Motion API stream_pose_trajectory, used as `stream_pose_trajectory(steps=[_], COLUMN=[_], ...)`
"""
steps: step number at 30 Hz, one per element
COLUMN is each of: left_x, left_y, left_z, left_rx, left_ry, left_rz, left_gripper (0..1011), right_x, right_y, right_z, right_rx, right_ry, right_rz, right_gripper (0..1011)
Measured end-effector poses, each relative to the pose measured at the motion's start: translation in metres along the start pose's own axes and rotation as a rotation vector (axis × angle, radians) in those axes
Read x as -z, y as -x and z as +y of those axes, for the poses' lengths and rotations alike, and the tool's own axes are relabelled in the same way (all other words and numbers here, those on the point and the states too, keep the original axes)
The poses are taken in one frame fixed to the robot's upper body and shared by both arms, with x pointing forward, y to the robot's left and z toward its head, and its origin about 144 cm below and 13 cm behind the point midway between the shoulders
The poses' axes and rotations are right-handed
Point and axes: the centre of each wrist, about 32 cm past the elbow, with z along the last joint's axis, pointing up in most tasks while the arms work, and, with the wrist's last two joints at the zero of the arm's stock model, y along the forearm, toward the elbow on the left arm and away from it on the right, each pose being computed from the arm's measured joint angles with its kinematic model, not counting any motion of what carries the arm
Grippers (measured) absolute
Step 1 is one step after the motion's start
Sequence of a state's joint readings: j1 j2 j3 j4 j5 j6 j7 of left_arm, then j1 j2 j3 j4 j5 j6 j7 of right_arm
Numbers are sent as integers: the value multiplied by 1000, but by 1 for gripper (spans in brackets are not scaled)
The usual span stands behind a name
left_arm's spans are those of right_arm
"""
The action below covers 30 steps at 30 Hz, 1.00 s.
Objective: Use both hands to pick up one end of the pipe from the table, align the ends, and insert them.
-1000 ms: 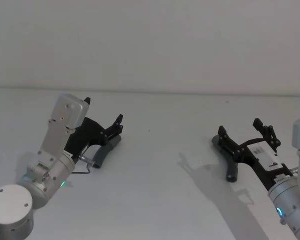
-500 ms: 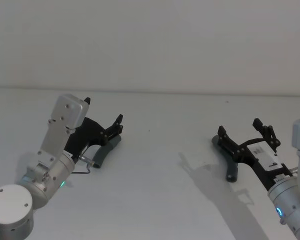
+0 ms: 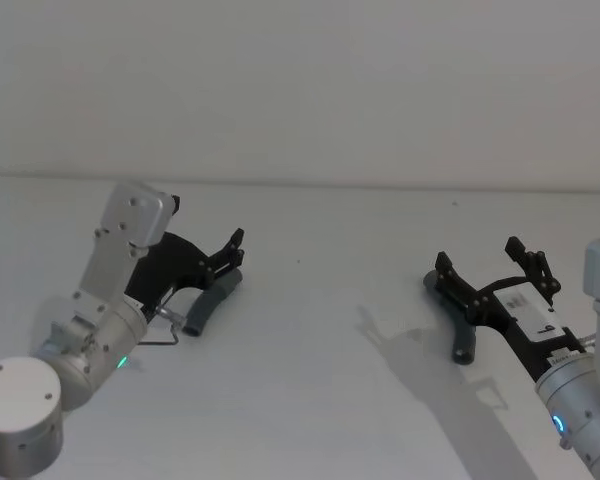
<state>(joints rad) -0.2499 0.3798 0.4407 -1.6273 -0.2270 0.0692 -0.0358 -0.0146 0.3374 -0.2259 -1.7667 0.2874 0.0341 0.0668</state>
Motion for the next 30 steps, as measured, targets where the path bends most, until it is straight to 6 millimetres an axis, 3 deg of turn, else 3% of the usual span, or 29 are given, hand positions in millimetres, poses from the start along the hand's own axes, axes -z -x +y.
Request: stream_pose_trajectory(steps=[30], left_x=[-21], left_y=[-47], left_z=[-29], left_rx=[128], left_ry=[-267], left_rz=[95], left_gripper=[1000], right_x=[0], right_y=[0], right_z=[0], right_rx=[0], right_ry=[0], right_rz=[0], right_gripper=[1001])
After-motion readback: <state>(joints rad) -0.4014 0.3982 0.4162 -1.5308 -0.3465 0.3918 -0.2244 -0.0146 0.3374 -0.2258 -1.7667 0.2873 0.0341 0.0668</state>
